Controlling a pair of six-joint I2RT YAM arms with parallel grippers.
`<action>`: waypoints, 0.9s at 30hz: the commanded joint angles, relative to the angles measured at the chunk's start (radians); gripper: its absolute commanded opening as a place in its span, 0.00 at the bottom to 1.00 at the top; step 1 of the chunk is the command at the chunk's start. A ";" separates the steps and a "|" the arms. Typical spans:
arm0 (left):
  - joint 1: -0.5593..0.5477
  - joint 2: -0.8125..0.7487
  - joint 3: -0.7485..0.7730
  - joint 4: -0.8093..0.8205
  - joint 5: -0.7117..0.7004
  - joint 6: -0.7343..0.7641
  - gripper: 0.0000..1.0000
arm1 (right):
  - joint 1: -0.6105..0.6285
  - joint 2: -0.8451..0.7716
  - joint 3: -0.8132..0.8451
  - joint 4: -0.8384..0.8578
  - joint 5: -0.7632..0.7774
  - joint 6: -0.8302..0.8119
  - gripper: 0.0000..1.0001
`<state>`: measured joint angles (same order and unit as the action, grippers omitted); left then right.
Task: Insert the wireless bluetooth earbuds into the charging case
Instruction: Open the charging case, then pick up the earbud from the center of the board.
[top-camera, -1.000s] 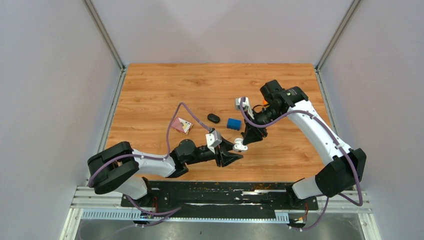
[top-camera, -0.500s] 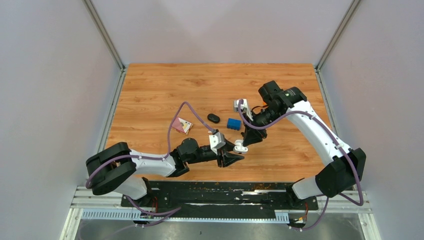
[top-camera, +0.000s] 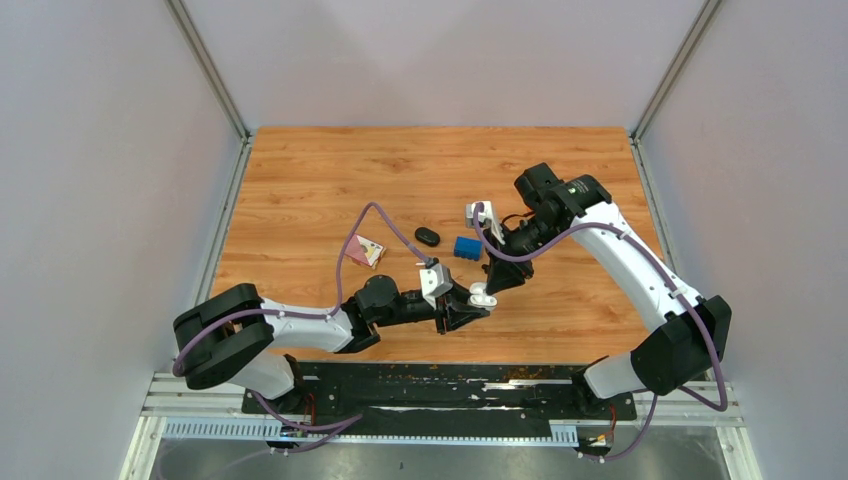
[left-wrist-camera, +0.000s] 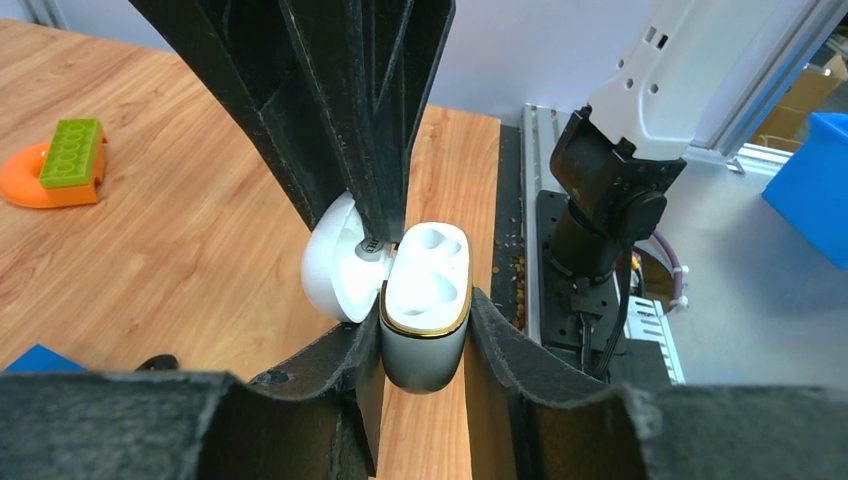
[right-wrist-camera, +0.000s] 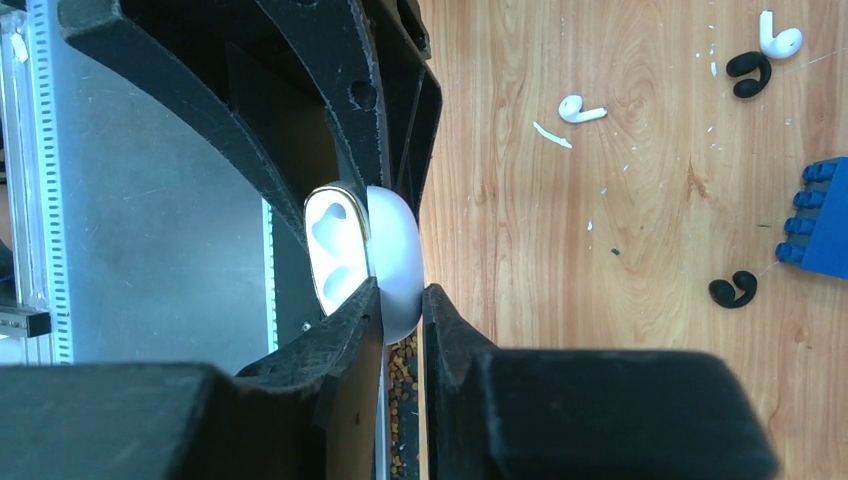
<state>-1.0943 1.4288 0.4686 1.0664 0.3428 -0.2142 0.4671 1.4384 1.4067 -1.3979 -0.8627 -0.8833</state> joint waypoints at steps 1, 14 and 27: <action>-0.011 -0.001 0.025 0.042 0.022 0.001 0.33 | 0.003 -0.009 0.013 0.024 -0.014 -0.009 0.03; 0.012 -0.018 -0.072 0.174 -0.046 -0.003 0.00 | -0.073 0.002 0.136 -0.065 -0.208 -0.009 0.46; 0.253 -0.410 -0.121 -0.176 -0.055 0.112 0.00 | -0.171 -0.078 -0.200 0.566 0.044 0.293 0.48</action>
<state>-0.9295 1.1240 0.3408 1.0092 0.2932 -0.1627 0.2932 1.3849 1.3025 -1.1904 -0.9810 -0.7631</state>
